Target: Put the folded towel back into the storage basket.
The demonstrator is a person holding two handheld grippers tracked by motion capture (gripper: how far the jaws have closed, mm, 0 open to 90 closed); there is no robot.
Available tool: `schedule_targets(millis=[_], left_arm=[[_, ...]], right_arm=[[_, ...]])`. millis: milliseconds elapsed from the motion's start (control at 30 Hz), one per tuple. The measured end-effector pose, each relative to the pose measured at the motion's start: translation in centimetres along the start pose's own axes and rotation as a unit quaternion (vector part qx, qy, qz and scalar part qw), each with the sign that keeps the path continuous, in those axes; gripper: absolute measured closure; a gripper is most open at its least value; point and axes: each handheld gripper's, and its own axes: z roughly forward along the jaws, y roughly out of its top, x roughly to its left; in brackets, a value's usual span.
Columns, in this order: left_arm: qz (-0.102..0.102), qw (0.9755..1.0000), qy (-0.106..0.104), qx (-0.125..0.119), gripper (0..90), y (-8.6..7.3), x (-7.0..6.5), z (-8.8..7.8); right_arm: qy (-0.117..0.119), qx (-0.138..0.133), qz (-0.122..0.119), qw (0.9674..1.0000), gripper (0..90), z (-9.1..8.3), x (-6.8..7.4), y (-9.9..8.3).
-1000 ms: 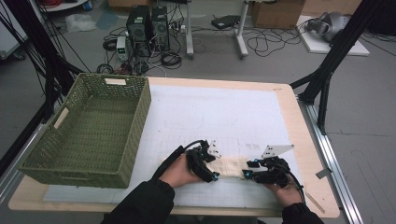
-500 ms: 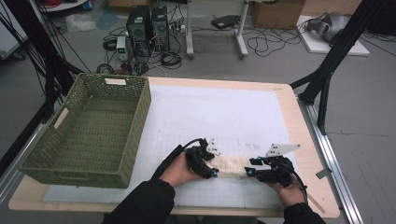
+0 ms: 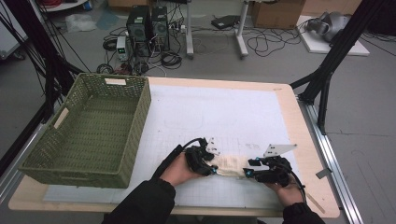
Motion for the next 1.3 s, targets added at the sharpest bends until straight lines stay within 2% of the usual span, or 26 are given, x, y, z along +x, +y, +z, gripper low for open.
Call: schedule_targets(millis=[67, 100, 167, 367, 433, 467, 500, 567, 633, 700, 1100, 1300], left_arm=[[-0.016, 0.9994, -0.031, -0.002, 41.4, -0.1, 0.2, 0.0], [-0.012, 0.9995, -0.029, -0.001, 37.5, -0.1, 0.1, 0.0], [-0.006, 0.9997, -0.022, 0.002, 37.8, -0.1, 0.0, 0.0], [0.018, 0.9998, 0.000, 0.007, 42.7, 0.0, -0.4, 0.0], [0.019, 0.9998, 0.006, 0.004, 50.6, 0.0, -0.5, 0.0], [0.027, 0.9995, 0.016, 0.005, 58.3, 0.1, -0.6, -0.2], [0.030, 0.9994, 0.017, 0.004, 65.8, 0.1, -0.6, -0.1], [0.029, 0.9994, 0.017, 0.004, 68.0, 0.1, -0.7, -0.1], [0.034, 0.9991, 0.023, 0.004, 73.6, 0.1, -0.7, -0.1], [0.030, 0.9993, 0.024, 0.004, 77.7, 0.1, -0.6, -0.1], [0.025, 0.9990, 0.036, 0.011, 82.5, 0.4, -0.9, -0.3], [0.010, 0.9987, 0.046, -0.020, 82.8, 0.6, -0.8, -1.7]], right_arm=[[0.000, 0.013, -0.002, 0.9999, 53.3, 0.4, 0.1, -0.1], [0.001, 0.015, -0.003, 0.9999, 53.3, 0.5, 0.1, -0.1], [0.002, 0.013, -0.001, 0.9999, 53.3, 0.5, -0.1, -0.2], [-0.002, 0.011, -0.001, 0.9999, 53.2, 0.4, -0.1, -0.2], [-0.001, 0.010, -0.001, 0.9999, 53.2, 0.3, -0.1, -0.1], [-0.002, 0.009, -0.001, 1.0000, 53.2, 0.3, -0.1, -0.1], [-0.003, 0.009, -0.001, 1.0000, 53.2, 0.3, 0.0, -0.1], [-0.003, 0.009, -0.002, 1.0000, 53.2, 0.2, 0.0, -0.1], [-0.003, 0.007, -0.002, 1.0000, 53.2, 0.2, -0.1, -0.1], [-0.004, 0.006, -0.001, 1.0000, 53.1, 0.2, -0.1, -0.1], [-0.005, 0.000, 0.002, 1.0000, 53.1, 0.0, -0.3, -0.1], [-0.013, -0.021, 0.005, 0.9997, 53.1, -0.8, -0.4, 0.0]])
